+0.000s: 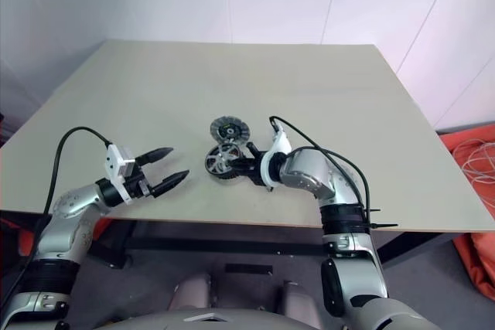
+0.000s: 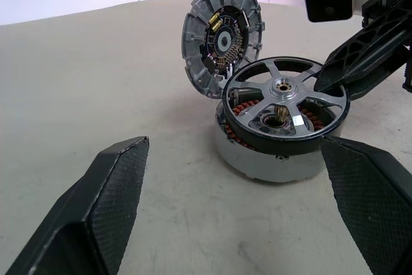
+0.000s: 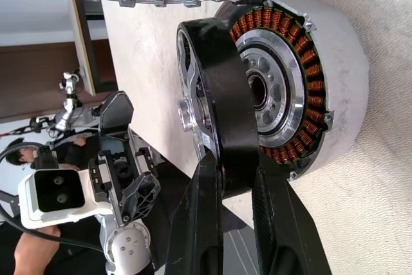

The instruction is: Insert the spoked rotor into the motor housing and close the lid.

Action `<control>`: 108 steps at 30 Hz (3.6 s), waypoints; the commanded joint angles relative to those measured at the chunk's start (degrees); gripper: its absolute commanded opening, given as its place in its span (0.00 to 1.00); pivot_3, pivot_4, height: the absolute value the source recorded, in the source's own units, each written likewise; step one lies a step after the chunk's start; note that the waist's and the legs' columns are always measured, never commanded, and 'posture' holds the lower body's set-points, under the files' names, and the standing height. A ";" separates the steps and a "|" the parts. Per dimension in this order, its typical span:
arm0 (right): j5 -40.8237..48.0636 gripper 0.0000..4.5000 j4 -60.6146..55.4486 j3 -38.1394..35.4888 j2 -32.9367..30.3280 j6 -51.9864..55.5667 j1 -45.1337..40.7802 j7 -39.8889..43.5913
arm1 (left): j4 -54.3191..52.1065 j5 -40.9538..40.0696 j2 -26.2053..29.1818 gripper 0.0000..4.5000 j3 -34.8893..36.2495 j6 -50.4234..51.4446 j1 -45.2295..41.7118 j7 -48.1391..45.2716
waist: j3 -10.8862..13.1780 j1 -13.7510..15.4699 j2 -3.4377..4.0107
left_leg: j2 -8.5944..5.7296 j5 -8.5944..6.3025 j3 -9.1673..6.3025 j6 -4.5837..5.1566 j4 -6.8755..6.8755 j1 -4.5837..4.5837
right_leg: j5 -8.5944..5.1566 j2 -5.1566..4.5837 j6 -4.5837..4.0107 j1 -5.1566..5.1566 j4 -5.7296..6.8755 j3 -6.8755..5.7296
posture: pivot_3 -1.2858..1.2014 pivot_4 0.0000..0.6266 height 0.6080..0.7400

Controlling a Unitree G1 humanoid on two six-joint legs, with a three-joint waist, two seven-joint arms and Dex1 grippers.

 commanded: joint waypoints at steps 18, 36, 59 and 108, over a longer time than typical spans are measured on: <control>1.84 0.07 0.97 2.30 -2.09 -1.67 -1.91 3.55 | -1.12 -0.05 0.54 1.00 0.66 -0.89 -1.04 0.18 | 0.00 0.00 -0.01 | 0.00 0.00 0.00 0.00 0.03 0.00 | 0.00 0.00 -0.01 0.02 0.01 0.00 | 0.52 0.00 1.00; 1.08 0.83 1.14 3.35 -3.40 -1.35 -2.85 5.16 | -1.28 0.05 0.70 1.00 0.50 -0.71 -1.10 -0.02 | -0.01 0.01 -0.02 | 0.00 0.00 0.00 0.00 0.06 0.01 | -0.01 0.00 -0.03 0.06 0.01 -0.01 | 0.52 0.00 1.00; -12.58 0.99 -11.45 8.69 -21.80 14.18 -9.17 22.58 | -0.19 0.36 -0.21 1.00 -0.30 -1.08 -1.79 -0.07 | -0.03 0.28 -0.05 | -0.17 0.05 -0.01 -0.07 0.17 -0.04 | 0.04 -0.17 0.07 0.19 -0.03 -0.03 | 0.52 0.00 1.00; -93.87 0.00 -13.31 26.22 -16.93 -22.11 -5.14 87.56 | -0.09 1.53 -0.91 1.00 -0.81 -0.32 -1.65 1.07 | -0.05 0.15 -0.09 | -0.11 -0.10 -0.08 0.19 0.12 0.57 | 0.20 -0.20 -0.35 0.71 -0.06 -0.01 | 0.52 0.00 1.00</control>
